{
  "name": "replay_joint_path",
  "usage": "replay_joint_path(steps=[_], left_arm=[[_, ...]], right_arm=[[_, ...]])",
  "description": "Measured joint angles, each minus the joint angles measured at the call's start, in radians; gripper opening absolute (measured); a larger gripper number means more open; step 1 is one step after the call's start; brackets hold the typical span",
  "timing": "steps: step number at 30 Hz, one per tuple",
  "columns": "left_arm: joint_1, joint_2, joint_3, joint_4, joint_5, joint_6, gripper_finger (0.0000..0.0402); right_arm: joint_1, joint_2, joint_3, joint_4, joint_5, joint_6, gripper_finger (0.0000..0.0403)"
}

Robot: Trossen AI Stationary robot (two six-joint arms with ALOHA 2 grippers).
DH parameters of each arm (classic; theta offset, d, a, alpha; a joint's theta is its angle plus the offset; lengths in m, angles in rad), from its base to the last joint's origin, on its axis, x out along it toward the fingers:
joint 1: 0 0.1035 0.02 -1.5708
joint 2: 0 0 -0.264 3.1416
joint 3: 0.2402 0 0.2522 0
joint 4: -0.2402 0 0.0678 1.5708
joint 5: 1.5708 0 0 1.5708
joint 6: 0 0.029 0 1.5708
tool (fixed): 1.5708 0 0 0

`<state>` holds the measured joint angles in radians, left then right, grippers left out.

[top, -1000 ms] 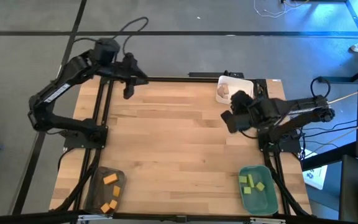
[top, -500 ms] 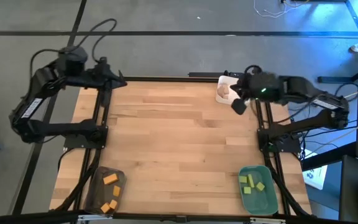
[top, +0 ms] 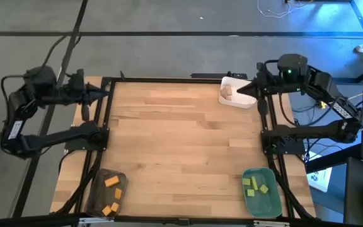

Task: Sort & place blocks by color
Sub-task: Return to Home Position

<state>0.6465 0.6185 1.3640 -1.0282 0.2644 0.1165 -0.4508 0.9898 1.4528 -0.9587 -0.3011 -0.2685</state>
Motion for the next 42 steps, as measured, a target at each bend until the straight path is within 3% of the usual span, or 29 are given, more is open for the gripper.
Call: replay_joint_path(steps=[3, 10, 25, 42], left_arm=[[0.0, -0.091, -0.062, 0.023, -0.018, -0.037, 0.0], [0.0, -0.29, -0.182, 0.082, -0.043, -0.099, 0.0], [0.0, -0.605, -0.345, 0.104, -0.113, -0.141, 0.0], [0.0, -0.613, -0.389, 0.112, -0.099, -0.141, 0.0]], right_arm=[[-0.032, -0.003, 0.0, -0.038, -0.069, -0.008, 0.0], [-0.081, -0.089, -0.058, -0.071, -0.07, 0.0, 0.0], [-0.091, -0.533, -0.54, 0.32, -0.033, 0.138, 0.0], [-0.091, -0.988, -0.764, 0.391, 0.072, 0.262, 0.0]])
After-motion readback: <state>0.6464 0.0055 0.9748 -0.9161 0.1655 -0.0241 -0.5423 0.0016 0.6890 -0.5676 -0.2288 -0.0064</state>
